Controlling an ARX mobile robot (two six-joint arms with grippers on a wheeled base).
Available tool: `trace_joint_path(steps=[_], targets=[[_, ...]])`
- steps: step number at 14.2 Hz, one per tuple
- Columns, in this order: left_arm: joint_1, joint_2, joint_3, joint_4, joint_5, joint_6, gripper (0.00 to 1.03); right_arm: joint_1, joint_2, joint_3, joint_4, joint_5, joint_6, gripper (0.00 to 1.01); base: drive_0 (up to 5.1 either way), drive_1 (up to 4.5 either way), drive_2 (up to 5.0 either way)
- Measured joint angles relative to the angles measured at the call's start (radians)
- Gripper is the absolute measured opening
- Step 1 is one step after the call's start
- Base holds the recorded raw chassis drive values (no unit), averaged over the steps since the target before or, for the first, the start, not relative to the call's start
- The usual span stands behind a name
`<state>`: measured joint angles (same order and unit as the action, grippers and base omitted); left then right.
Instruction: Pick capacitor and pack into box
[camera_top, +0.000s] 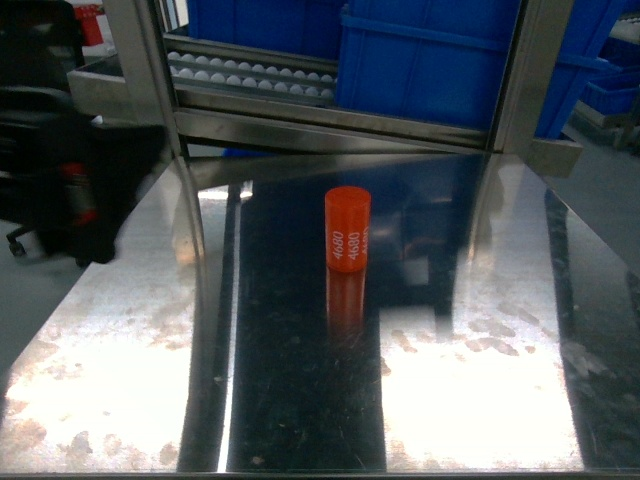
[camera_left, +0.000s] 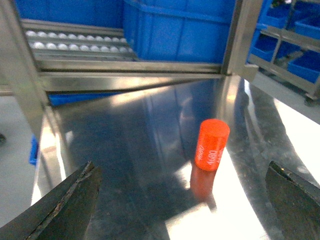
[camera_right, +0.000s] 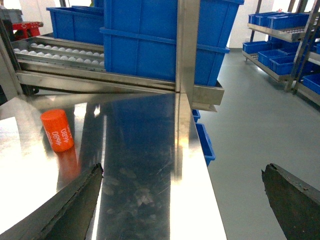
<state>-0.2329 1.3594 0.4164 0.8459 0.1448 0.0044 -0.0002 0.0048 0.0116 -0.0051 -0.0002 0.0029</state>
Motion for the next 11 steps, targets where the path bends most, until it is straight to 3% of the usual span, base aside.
trace_joint_path(steps=[4, 11], targets=[[-0.085, 0.412, 0.329, -0.062, 0.071, 0.085, 0.98, 0.0, 0.0, 0.0, 0.0, 0.0, 0.0, 0.98, 0.0, 0.0, 0.0], [-0.166, 0.686, 0.584, -0.089, 0.08, 0.087, 0.98, 0.0, 0.0, 0.0, 0.0, 0.0, 0.0, 0.98, 0.0, 0.0, 0.0]])
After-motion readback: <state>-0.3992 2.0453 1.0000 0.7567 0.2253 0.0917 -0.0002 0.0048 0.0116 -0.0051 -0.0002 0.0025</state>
